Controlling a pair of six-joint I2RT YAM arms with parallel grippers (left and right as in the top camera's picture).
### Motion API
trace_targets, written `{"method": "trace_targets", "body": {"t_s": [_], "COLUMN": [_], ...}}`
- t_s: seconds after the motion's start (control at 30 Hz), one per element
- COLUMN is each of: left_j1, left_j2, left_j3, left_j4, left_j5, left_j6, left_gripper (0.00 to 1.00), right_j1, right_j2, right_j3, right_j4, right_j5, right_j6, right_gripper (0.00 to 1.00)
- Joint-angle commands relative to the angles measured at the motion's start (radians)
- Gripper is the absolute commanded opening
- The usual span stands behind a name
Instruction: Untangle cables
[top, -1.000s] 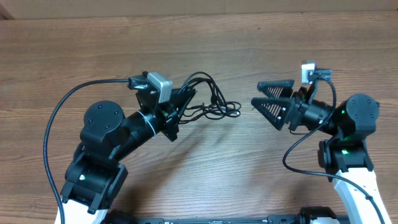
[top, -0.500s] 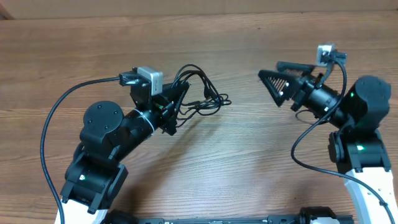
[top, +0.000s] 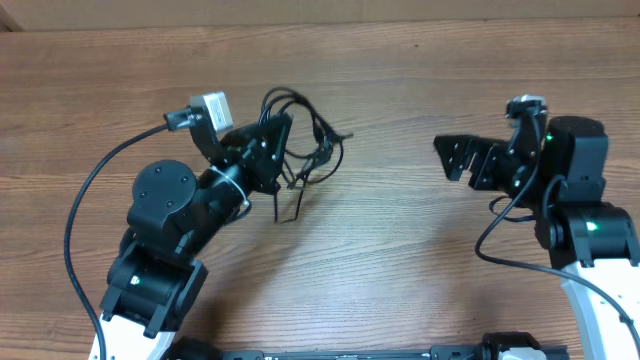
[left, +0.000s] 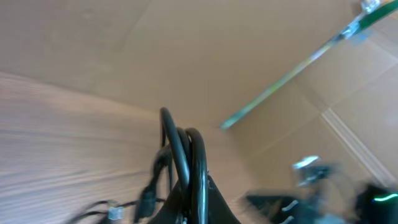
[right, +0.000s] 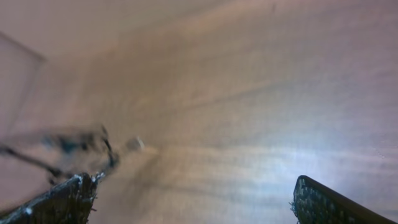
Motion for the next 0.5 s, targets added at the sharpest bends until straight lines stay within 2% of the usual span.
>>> {"method": "trace_targets", "body": {"t_s": [0.0, 0.13, 0.33, 0.47], "left_j1": [0.000, 0.000, 0.000, 0.000], "left_j2": [0.017, 0.031, 0.031, 0.031], "left_j3": [0.006, 0.006, 0.006, 0.006], "left_j4": [0.106, 0.205, 0.250, 0.327], "left_j5": [0.133, 0.205, 0.251, 0.300], "left_j6": [-0.161, -0.161, -0.162, -0.214], "left_gripper": [0.04, 0.04, 0.04, 0.04], "right_j1": [0.003, 0.051, 0.156, 0.196], "right_j2": [0.041, 0.101, 0.122, 0.123], "right_j3": [0.004, 0.003, 0.003, 0.003], "right_j4": [-0.040, -0.053, 0.006, 0.060], "right_j5": [-0.170, -0.248, -0.254, -0.216], "right_j6": [-0.126, -0.189, -0.188, -0.154], "right_gripper": [1.00, 1.00, 1.00, 1.00]}}
